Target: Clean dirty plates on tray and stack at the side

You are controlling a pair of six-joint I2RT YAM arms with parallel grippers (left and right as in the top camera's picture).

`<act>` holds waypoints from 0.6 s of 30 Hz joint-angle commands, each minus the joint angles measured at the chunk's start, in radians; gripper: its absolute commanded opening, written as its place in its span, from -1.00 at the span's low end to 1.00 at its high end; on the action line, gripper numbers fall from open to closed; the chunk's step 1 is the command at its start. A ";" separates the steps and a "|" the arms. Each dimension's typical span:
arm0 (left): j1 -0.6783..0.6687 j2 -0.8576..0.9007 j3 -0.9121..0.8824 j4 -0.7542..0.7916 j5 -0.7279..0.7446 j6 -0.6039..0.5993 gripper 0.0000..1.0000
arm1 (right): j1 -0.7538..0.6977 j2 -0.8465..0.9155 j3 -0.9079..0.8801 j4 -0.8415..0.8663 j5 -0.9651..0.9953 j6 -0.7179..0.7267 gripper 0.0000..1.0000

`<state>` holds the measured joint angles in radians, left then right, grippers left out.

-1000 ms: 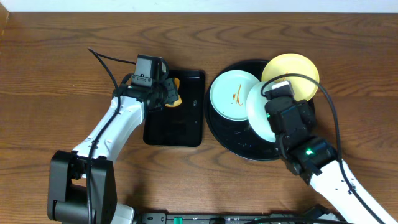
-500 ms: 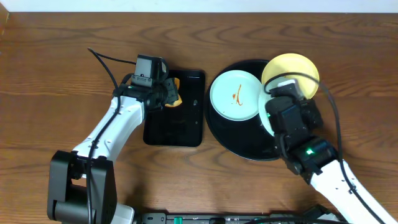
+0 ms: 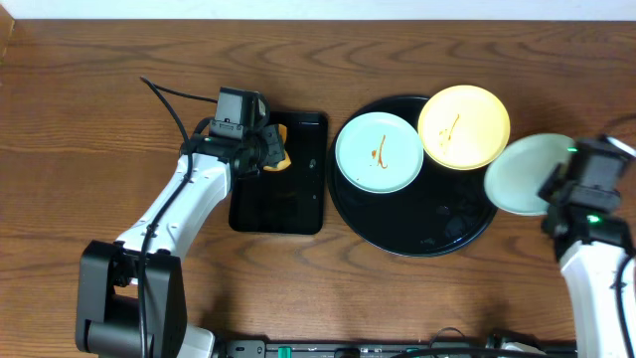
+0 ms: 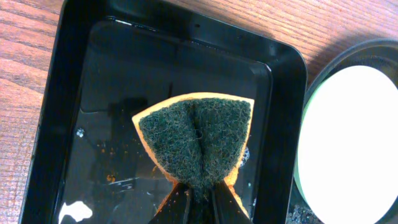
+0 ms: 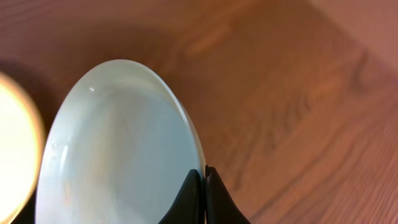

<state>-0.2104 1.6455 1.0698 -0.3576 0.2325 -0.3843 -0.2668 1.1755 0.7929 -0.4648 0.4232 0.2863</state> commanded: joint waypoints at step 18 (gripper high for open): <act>0.002 0.002 -0.012 -0.001 -0.009 0.018 -0.85 | -0.320 0.298 0.024 0.259 -0.426 0.168 -0.54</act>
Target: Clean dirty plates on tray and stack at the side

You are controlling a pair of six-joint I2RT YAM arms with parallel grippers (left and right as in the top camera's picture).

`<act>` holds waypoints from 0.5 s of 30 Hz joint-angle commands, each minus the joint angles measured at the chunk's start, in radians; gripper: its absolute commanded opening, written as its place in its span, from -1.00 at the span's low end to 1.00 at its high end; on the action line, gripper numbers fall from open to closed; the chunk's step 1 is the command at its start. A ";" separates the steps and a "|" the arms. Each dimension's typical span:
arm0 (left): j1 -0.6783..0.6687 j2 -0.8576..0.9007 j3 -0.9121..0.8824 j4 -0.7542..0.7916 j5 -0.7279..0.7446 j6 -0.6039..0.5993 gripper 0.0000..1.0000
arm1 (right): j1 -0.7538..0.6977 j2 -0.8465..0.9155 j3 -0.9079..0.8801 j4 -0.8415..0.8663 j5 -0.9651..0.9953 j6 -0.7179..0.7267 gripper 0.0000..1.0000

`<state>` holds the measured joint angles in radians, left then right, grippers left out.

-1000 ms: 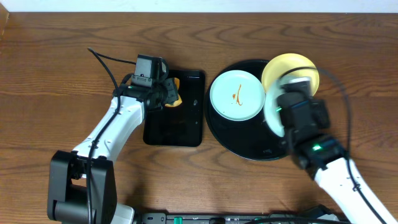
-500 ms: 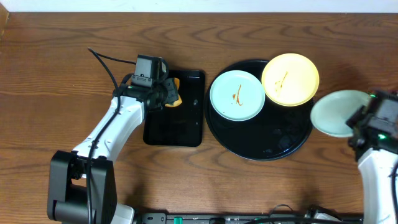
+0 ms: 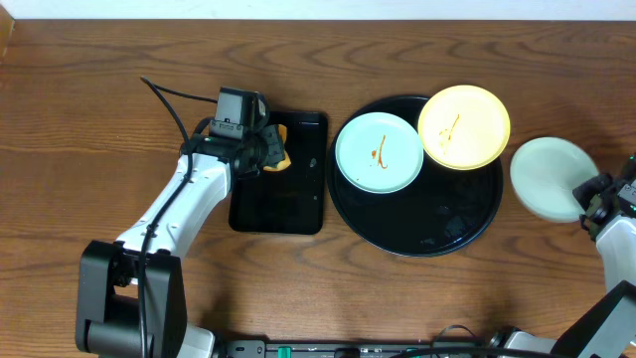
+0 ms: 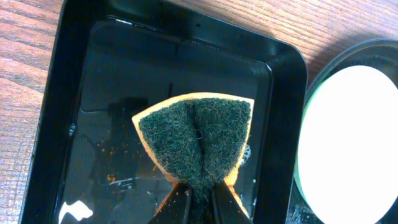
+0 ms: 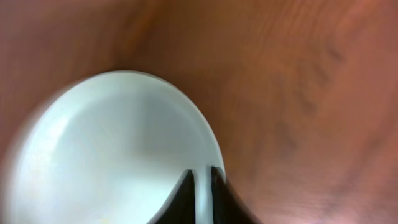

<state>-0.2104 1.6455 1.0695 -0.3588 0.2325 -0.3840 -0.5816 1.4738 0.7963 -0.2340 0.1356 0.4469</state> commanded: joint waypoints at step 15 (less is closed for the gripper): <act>0.002 0.002 -0.012 0.000 -0.009 0.018 -0.85 | 0.325 0.000 0.021 -0.076 -0.689 -0.223 -0.03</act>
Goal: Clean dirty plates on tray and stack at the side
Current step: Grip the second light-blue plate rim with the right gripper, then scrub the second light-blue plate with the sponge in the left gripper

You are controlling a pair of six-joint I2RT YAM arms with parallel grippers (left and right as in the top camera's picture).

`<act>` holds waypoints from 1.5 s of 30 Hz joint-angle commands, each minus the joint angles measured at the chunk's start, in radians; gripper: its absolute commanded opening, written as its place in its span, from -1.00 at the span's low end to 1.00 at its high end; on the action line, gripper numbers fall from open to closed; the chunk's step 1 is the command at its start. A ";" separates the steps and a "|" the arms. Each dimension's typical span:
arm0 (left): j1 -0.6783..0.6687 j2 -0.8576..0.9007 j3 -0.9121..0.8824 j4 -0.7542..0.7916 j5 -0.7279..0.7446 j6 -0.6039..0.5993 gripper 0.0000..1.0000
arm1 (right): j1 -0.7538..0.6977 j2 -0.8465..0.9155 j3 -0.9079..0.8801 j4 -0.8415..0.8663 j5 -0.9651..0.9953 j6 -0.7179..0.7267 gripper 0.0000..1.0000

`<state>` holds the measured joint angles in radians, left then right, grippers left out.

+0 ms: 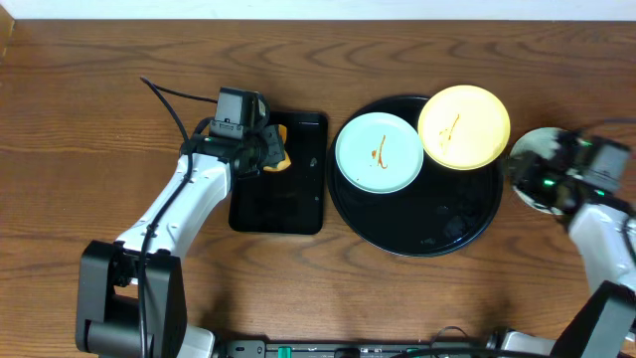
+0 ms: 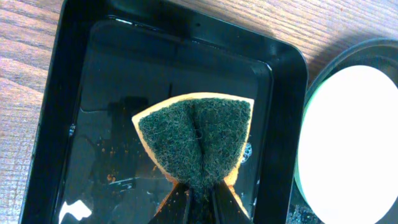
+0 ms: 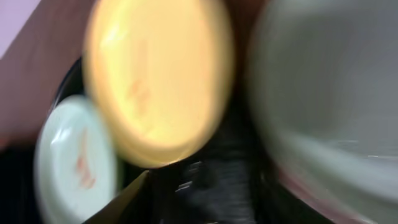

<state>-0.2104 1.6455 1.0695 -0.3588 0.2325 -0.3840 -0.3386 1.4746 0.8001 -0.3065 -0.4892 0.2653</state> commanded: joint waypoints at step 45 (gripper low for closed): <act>-0.192 0.002 -0.012 0.178 0.178 0.035 -0.85 | 0.613 0.219 0.017 -0.054 0.362 0.391 -0.97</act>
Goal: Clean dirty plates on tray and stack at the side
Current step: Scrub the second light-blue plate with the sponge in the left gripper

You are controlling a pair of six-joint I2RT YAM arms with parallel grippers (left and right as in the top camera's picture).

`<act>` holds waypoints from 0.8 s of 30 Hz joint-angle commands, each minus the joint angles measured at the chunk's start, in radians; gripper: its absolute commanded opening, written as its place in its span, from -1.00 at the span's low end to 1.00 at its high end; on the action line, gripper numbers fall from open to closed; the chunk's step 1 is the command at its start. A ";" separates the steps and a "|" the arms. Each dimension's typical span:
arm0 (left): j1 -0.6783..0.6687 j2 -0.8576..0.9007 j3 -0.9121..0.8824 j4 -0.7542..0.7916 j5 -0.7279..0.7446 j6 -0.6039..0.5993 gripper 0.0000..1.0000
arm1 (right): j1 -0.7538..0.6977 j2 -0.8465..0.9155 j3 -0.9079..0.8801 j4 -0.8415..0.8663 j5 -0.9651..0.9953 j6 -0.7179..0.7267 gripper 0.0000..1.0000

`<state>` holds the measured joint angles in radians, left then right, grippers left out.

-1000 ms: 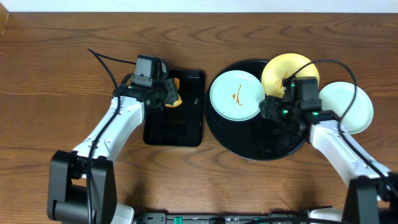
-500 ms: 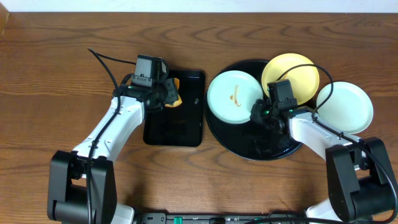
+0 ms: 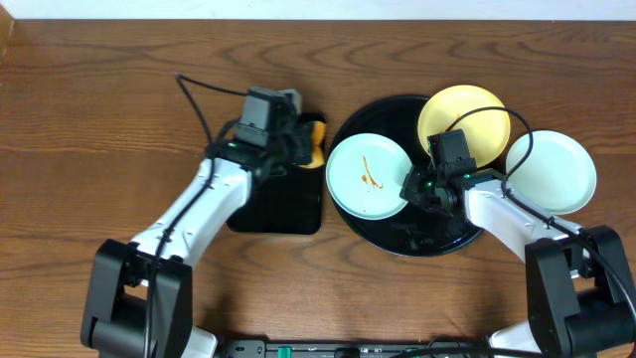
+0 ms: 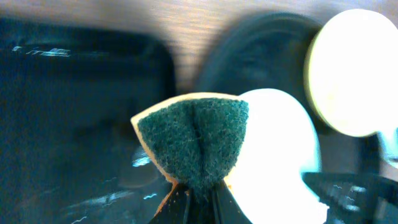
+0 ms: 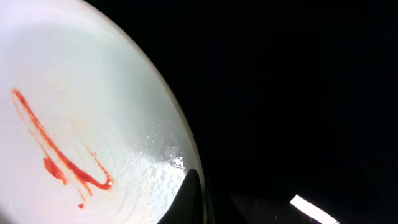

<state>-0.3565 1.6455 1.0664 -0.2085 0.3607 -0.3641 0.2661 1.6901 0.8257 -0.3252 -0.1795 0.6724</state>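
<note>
A pale blue plate point(image 3: 366, 176) with a red sauce streak point(image 5: 56, 155) sits at the left of the round black tray point(image 3: 437, 234). My right gripper point(image 3: 409, 189) is shut on its right rim point(image 5: 186, 163). A yellow plate point(image 3: 475, 114) with a sauce mark lies at the tray's back right. A pale green plate point(image 3: 553, 170) rests on the table right of the tray. My left gripper point(image 4: 199, 198) is shut on a folded green-and-orange sponge point(image 4: 194, 142), hanging by the blue plate's left edge.
A black rectangular basin point(image 3: 273, 209) holding water stands left of the round tray, under my left arm. Brown wooden table point(image 3: 89, 129) all round. Cables trail from both arms.
My right gripper was blurred beside the green plate; now it is shut on the blue plate's right rim. My left gripper has carried the sponge right, from over the basin to the blue plate's edge.
My right gripper held the green plate over the tray's right edge, then had it on the table to the right, then stood apart from it. My left gripper held the sponge over the basin throughout. Now the right grips the blue plate and the sponge is beside it.
</note>
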 commanded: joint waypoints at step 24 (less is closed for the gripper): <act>-0.389 0.192 -0.009 0.196 -0.080 -0.177 -0.85 | 0.009 -0.074 -0.008 -0.147 0.071 -0.045 -0.97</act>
<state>-0.7288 1.8030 1.0660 -0.0319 0.2871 -0.4957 0.2661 1.6333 0.8234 -0.4686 -0.1181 0.6456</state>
